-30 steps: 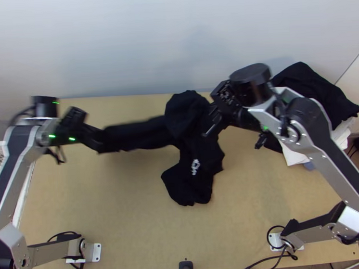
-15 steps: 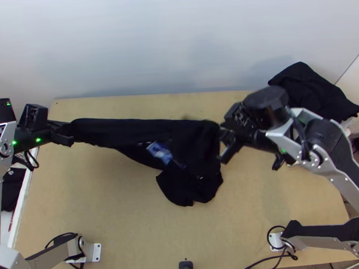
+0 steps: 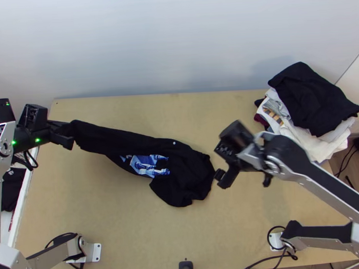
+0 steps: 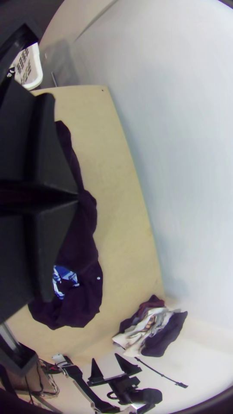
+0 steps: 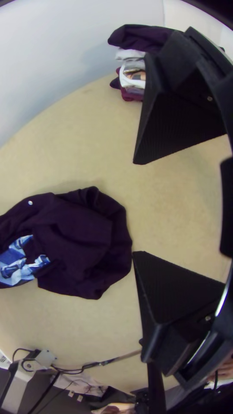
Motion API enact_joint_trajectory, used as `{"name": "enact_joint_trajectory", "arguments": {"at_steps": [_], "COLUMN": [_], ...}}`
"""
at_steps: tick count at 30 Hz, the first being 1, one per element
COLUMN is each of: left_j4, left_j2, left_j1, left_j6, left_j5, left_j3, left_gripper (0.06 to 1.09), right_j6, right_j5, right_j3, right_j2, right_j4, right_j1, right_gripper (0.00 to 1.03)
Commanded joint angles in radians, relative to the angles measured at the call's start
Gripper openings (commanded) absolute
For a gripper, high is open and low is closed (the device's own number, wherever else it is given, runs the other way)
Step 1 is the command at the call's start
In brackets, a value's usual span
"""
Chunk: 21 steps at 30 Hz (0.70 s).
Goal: Fold the t-shirt
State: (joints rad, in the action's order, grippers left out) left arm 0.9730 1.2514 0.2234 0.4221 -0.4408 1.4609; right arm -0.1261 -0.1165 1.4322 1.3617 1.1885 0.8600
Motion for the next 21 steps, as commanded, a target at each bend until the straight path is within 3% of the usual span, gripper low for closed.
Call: {"name": "enact_joint_trajectory", "arguments": {"at_steps": [1,8,21], "left_j4": [0.0,-0.002,-0.005], "left_j2": [0.011,0.033,0.086], "left_j1": [0.034,0.093,0.175], "left_j6": [0.05,0.078,0.127], "left_j5": [-0.001,-0.001,-0.033], "left_j3": [-0.028,-0.008,-0.007], "left_gripper": [0.1,0.1,0.1], "right_j6": [0.003,0.005,0.026], "right_j5": [0.001,0.003,0.009], "right_j3": [-0.041,0.065,0.198], "right_j2": [0.119,0.33,0.539], "right_j4": [-0.004,-0.006,-0.05], "right_j1": [0.03,0.034,0.06], "right_gripper": [0.95,0.95,0.93]}}
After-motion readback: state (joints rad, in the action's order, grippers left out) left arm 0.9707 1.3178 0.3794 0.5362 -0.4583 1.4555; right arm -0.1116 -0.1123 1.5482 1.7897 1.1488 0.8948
